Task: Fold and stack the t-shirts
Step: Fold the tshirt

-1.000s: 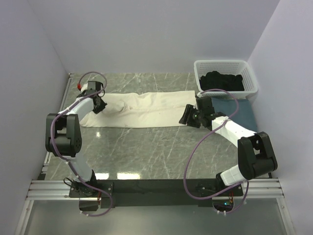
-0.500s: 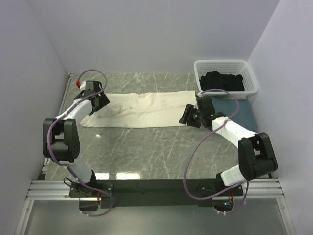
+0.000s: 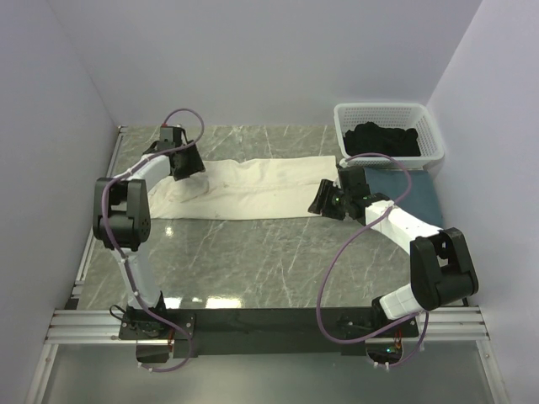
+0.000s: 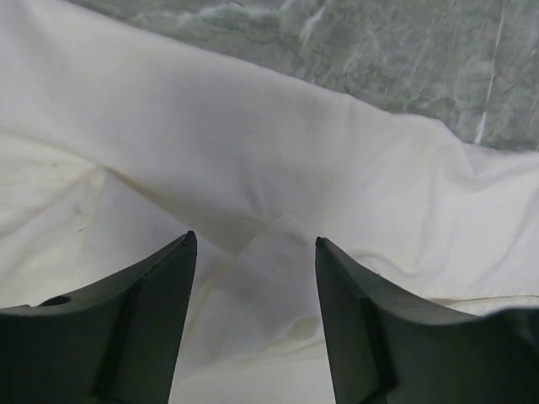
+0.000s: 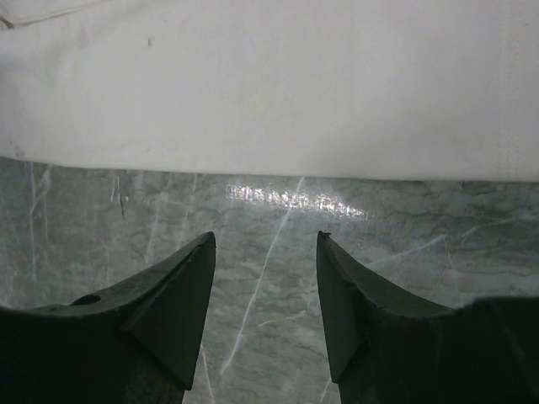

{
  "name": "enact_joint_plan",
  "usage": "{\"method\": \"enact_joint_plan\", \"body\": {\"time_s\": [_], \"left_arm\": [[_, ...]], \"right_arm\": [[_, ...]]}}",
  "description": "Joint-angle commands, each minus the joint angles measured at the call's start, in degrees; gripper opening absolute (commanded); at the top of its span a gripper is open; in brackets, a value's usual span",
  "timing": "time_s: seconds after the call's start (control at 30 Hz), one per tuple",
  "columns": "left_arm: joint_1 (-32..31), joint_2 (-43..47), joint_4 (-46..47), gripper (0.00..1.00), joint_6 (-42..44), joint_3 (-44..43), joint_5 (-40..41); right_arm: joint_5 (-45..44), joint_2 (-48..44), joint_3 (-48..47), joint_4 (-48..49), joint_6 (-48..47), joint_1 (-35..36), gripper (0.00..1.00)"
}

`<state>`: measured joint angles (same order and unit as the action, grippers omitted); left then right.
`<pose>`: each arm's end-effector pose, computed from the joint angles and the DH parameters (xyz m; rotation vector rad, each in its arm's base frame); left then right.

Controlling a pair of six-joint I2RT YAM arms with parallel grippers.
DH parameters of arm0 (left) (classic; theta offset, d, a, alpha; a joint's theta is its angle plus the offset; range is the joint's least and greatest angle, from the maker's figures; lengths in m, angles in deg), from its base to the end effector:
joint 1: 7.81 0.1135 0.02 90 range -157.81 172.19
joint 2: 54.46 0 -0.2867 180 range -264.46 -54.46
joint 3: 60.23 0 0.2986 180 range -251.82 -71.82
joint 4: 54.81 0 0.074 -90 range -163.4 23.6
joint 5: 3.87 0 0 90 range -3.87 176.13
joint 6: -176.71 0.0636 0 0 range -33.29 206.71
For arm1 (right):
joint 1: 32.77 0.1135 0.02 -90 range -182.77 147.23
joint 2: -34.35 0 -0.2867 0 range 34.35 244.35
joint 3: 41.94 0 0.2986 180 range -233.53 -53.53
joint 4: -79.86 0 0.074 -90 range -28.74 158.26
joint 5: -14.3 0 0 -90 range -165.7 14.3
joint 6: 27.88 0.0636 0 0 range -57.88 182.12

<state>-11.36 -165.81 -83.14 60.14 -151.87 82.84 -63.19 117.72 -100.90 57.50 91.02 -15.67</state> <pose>0.4962 -0.0344 0.1776 -0.4588 2.3873 -0.3096 0.3324 0.1167 0.1757 0.1464 2.4542 0.6281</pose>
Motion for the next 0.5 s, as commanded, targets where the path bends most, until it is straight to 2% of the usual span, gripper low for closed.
{"method": "enact_joint_plan", "body": {"time_s": [0.0,0.27,0.43,0.47], "left_arm": [[-0.9,-2.1,-0.2,0.63,3.6,-3.8,-3.8],[-2.0,-7.2,-0.5,0.52,3.3,-6.3,-6.0],[-2.6,-7.1,0.2,0.36,3.4,-5.6,-6.5],[-2.6,-6.7,0.6,0.29,3.5,-5.3,-6.6]], "right_arm": [[-0.1,-2.2,0.1,0.4,-0.2,-0.3,0.58],[-0.9,-3.3,1.1,-0.2,0.0,-0.4,0.58],[-1.4,-4.2,1.6,-0.7,0.0,-0.3,0.58],[-1.3,-4.3,1.7,-0.7,0.1,-0.3,0.58]]}}
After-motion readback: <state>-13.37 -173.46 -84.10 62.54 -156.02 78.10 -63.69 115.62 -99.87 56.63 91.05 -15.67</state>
